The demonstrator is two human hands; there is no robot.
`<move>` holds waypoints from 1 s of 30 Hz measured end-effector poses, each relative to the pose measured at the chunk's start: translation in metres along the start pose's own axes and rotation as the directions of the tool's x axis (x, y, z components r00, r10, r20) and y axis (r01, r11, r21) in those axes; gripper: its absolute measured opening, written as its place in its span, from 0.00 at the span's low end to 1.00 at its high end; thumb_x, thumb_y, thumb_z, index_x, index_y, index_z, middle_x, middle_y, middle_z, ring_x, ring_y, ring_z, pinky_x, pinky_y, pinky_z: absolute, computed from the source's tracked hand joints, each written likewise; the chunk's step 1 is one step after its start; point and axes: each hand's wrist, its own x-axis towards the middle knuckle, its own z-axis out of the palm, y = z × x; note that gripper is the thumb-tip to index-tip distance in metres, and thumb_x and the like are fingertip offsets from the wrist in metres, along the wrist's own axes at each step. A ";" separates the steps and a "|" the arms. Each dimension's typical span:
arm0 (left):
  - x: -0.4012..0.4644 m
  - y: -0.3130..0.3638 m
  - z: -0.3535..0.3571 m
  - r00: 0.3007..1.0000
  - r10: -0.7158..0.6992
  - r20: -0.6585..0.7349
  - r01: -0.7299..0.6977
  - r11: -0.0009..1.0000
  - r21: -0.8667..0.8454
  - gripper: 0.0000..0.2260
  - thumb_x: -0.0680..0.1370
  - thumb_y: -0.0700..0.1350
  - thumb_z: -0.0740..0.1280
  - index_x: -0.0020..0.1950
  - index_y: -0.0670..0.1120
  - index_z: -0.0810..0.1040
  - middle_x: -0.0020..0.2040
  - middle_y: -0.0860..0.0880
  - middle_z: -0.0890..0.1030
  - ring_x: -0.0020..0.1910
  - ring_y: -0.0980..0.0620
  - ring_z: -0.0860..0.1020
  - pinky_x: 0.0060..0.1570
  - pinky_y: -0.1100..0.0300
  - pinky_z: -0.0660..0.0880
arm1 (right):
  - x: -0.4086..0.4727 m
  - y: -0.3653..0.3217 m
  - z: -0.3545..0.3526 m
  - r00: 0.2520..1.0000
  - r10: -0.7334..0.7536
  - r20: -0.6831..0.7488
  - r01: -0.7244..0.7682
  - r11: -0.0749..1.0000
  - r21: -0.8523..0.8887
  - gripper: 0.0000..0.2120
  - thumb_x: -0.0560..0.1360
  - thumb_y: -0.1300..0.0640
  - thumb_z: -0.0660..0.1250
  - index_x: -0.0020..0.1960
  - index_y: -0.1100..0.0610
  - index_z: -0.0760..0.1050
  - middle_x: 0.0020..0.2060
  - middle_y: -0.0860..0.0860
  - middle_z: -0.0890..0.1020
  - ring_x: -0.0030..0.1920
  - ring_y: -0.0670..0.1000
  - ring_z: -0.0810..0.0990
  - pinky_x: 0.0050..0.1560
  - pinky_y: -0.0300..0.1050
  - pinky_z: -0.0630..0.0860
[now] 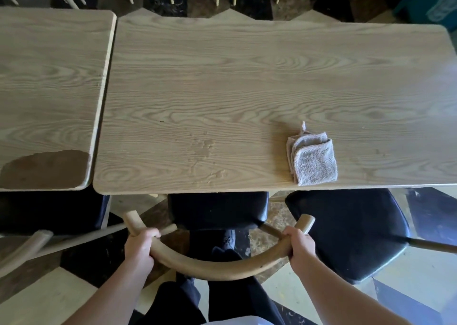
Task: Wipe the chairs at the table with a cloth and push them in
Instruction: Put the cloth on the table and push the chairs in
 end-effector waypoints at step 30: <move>-0.247 -0.194 0.046 0.843 0.030 0.537 -0.249 0.907 0.340 0.15 0.76 0.41 0.69 0.61 0.41 0.71 0.56 0.39 0.74 0.50 0.39 0.81 0.38 0.50 0.80 | -0.078 0.068 -0.246 0.963 -0.160 0.216 0.162 0.987 0.008 0.06 0.79 0.62 0.63 0.43 0.60 0.72 0.37 0.55 0.73 0.36 0.55 0.76 0.42 0.48 0.78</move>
